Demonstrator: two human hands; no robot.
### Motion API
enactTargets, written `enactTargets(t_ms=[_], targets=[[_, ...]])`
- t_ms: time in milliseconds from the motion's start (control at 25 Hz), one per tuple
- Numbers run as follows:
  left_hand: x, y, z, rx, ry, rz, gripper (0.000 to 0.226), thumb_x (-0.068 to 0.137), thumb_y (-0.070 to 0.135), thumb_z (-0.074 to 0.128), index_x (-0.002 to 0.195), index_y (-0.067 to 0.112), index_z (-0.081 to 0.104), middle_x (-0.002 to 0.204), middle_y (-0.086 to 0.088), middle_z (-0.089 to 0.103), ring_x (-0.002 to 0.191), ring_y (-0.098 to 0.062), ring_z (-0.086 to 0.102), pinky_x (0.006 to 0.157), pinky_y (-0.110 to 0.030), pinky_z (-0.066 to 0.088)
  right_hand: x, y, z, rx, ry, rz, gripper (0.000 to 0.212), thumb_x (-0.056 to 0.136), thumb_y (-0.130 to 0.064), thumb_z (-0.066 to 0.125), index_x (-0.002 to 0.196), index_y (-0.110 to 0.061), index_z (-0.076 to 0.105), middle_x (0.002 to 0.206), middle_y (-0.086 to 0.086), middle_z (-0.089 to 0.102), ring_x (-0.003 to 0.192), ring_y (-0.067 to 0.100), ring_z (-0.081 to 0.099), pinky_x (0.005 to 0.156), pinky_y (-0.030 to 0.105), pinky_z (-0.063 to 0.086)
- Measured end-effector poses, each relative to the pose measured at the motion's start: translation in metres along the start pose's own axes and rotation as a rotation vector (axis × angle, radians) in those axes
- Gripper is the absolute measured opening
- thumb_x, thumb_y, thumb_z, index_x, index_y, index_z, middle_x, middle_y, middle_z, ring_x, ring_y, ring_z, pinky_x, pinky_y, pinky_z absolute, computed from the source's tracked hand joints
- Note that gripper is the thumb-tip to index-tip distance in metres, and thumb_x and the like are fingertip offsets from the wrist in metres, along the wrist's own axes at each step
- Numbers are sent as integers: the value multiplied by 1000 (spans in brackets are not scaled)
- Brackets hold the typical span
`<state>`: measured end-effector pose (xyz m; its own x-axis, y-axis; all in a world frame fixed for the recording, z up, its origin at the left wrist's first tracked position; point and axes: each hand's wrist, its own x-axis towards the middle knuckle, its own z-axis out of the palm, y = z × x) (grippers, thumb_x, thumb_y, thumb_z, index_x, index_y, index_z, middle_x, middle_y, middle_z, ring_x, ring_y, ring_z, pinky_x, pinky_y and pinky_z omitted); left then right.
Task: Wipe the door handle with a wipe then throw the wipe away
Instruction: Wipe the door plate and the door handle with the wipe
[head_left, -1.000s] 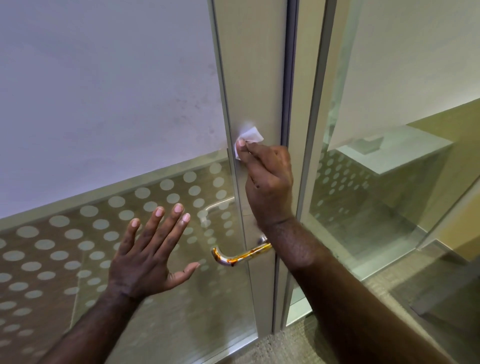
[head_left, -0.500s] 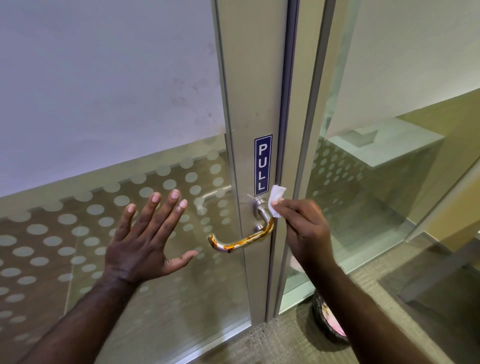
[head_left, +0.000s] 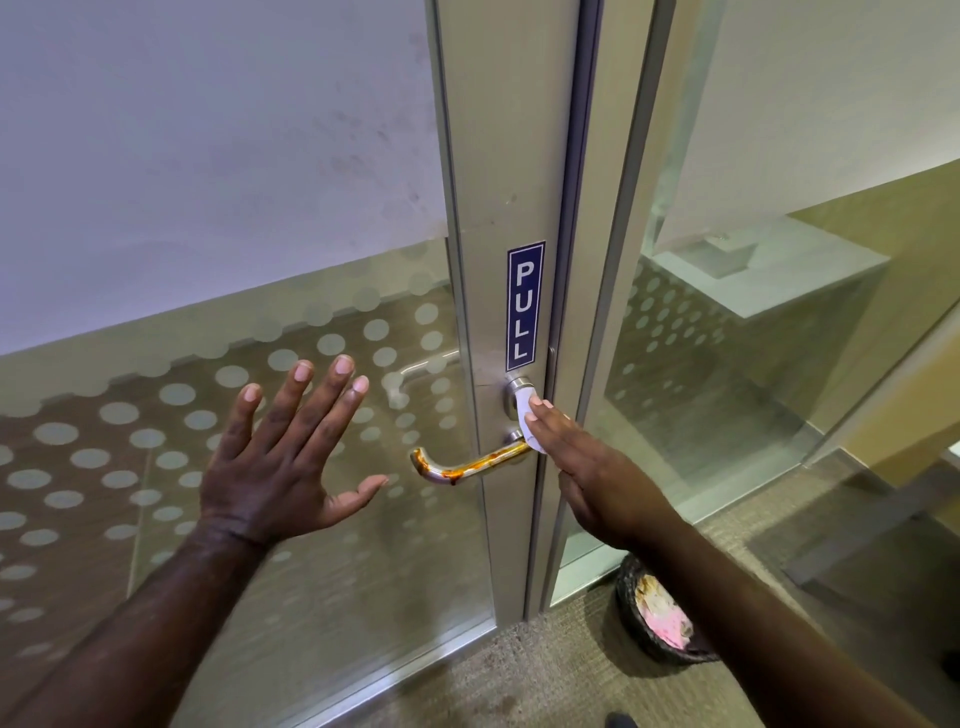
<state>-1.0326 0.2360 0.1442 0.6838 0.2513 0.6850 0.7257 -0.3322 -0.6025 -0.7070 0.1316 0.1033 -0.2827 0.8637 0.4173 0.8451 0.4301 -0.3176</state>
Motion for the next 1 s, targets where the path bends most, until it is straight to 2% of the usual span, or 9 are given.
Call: enactTargets(t_ms=[120, 200, 240, 320, 400, 520, 640, 720, 1000], targets=[[-1, 0, 3, 15, 2, 8, 103, 83, 79, 49, 157, 9, 33, 163, -8, 31, 151, -29, 23, 123, -46, 4, 8, 25, -14, -137, -66, -166, 83, 69, 25, 39, 147, -5, 32, 154, 10, 24, 141, 26, 27, 112, 45, 33], [-2, 0, 4, 22, 4, 6, 103, 81, 79, 51, 157, 10, 34, 163, -8, 31, 152, -28, 23, 124, -45, 2, 18, 41, -26, -205, -108, -335, 75, 77, 21, 38, 146, -8, 33, 153, 6, 26, 139, 24, 32, 111, 41, 32], [-2, 0, 5, 24, 9, 3, 103, 81, 79, 52, 157, 10, 35, 163, -8, 32, 151, -28, 23, 124, -45, 2, 24, 47, -30, -224, -122, -428, 68, 83, 19, 44, 145, -8, 36, 152, 7, 30, 138, 23, 36, 112, 39, 32], [-4, 1, 7, 29, 16, -3, 104, 80, 78, 53, 156, 11, 36, 163, -7, 33, 151, -29, 23, 124, -45, 2, 35, 55, -31, -279, -112, -575, 66, 80, 20, 62, 139, -3, 45, 147, 13, 43, 133, 26, 45, 109, 42, 39], [-4, 1, 9, 35, 18, 1, 104, 79, 79, 53, 156, 10, 37, 163, -8, 33, 152, -29, 23, 124, -45, 1, 44, 59, -32, -319, -118, -638, 74, 71, 21, 71, 137, -1, 47, 142, 16, 50, 131, 29, 48, 105, 45, 44], [-4, 2, 11, 44, 27, 8, 103, 80, 78, 53, 156, 10, 37, 163, -8, 32, 152, -29, 21, 125, -45, 1, 53, 64, -33, -310, -118, -717, 67, 76, 19, 66, 137, -1, 46, 142, 17, 49, 132, 29, 46, 108, 46, 39], [-5, 4, 11, 53, 38, 9, 102, 80, 78, 53, 155, 10, 38, 164, -8, 30, 153, -30, 19, 125, -45, -1, 58, 68, -31, -289, -149, -753, 48, 90, 11, 45, 136, -1, 45, 141, 18, 49, 132, 27, 42, 110, 45, 33], [-6, 6, 12, 60, 37, 9, 102, 81, 78, 53, 155, 9, 39, 164, -8, 30, 153, -30, 18, 125, -45, -2, 58, 69, -29, -261, -167, -729, 43, 94, 5, 37, 135, 0, 46, 140, 19, 50, 131, 30, 45, 110, 45, 35], [-8, 8, 13, 57, 23, -12, 102, 79, 78, 54, 154, 11, 41, 163, -8, 33, 152, -31, 20, 125, -44, -2, 50, 66, -19, -136, -128, -634, 36, 96, 2, 44, 131, 2, 54, 138, 21, 53, 131, 34, 48, 110, 49, 37]])
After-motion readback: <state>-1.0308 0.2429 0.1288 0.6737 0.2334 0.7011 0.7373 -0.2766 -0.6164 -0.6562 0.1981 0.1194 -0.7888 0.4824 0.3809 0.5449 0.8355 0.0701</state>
